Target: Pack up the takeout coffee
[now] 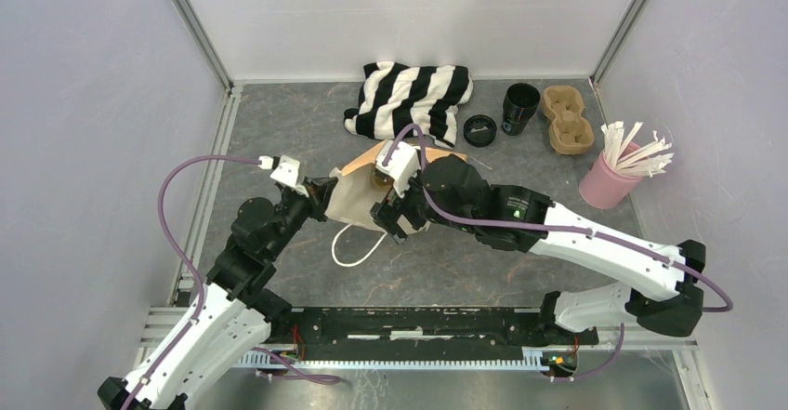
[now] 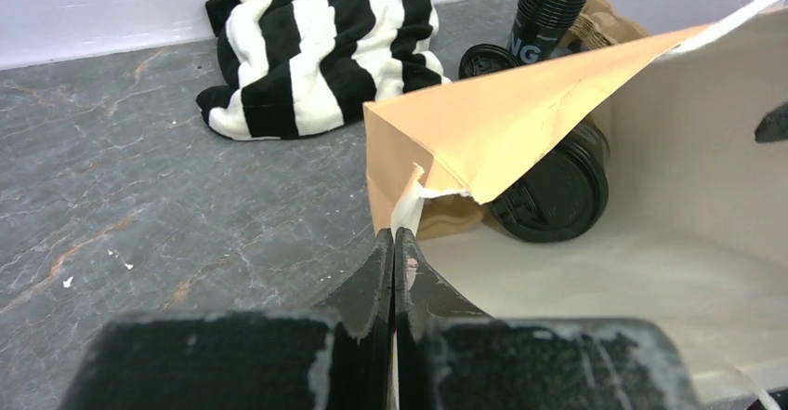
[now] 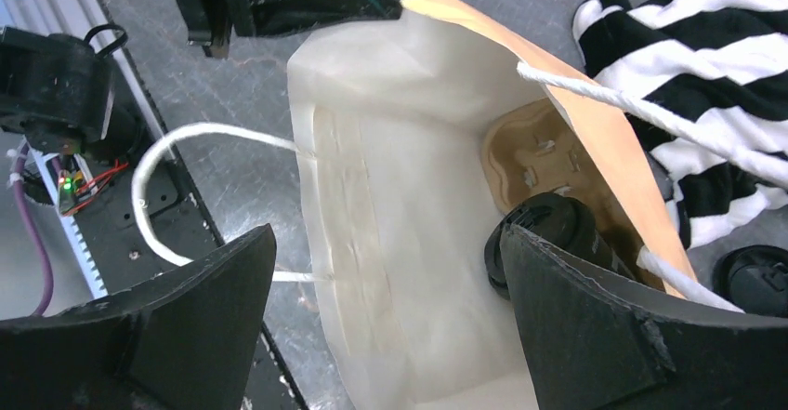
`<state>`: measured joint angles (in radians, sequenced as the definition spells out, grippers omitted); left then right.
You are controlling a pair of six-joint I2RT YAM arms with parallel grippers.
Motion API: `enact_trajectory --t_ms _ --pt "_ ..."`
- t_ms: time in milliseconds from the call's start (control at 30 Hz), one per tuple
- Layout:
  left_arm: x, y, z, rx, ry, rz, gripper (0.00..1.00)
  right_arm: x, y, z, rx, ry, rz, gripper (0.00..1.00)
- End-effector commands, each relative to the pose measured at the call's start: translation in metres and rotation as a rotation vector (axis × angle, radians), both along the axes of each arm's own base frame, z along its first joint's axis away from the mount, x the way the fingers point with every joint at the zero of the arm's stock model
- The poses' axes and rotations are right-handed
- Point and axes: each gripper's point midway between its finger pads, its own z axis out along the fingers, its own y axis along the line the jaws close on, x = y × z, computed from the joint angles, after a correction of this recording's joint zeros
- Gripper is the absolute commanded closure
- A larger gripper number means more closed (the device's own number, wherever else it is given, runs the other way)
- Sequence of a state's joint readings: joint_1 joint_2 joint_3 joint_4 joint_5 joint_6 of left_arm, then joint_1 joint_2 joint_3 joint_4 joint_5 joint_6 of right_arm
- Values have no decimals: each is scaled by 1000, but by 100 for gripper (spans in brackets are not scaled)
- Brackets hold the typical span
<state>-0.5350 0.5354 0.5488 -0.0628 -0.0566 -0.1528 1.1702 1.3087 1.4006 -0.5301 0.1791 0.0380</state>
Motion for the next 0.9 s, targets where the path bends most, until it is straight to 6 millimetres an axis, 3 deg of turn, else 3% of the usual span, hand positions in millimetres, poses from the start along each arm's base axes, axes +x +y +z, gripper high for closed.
enact_trajectory --t_ms 0,167,367,600,867 --pt "6 0 9 58 -36 1 98 -2 1 9 81 6 -23 3" --pt "6 -4 12 60 -9 -19 98 3 11 -7 50 50 -53 4" --pt "3 -6 17 37 49 -24 98 -6 27 -32 -77 146 10 9" --pt "-2 -8 19 9 57 -39 98 -21 23 -60 -178 198 97 26" --pt "-5 -7 20 12 49 -44 98 -42 -2 -82 -216 142 246 46"
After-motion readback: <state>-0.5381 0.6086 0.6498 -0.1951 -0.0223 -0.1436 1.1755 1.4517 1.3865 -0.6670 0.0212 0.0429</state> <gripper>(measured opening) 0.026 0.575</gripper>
